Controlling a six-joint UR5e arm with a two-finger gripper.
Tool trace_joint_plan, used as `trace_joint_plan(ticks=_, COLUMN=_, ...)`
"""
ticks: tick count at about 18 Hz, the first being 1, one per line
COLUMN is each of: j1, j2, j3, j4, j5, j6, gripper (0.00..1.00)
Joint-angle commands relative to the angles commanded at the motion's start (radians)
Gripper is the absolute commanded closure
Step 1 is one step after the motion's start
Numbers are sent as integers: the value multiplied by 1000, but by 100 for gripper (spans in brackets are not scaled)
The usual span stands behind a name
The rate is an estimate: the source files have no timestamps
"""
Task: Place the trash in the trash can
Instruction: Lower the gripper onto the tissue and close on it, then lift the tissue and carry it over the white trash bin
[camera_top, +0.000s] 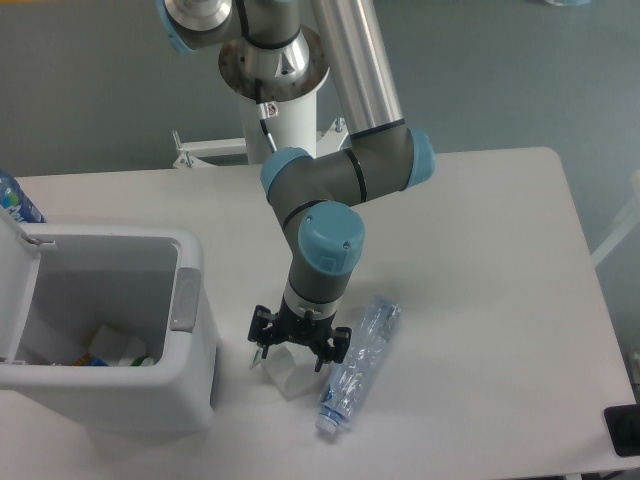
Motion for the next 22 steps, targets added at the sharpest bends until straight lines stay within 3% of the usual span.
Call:
trace_joint_plan(ticks=3, j1=-8, j2=6, j3=0, j4=0, j5=28, j6=-44, gripper=90)
trace_joint_plan(ticks=6, j1=-14, j2=11, j3=-2, j4=-2, j5=49, j6=-48, gripper=100)
trace_joint_plan(ticks=12, j1=-12, j2=57, j3=-14, j4=-17, j5=41, j6=-35, gripper=100)
trace_joint_plan(ticks=22, j1=64, j2=166, j3=3, j4=-55, j5=-139, j6=-35, gripper=100)
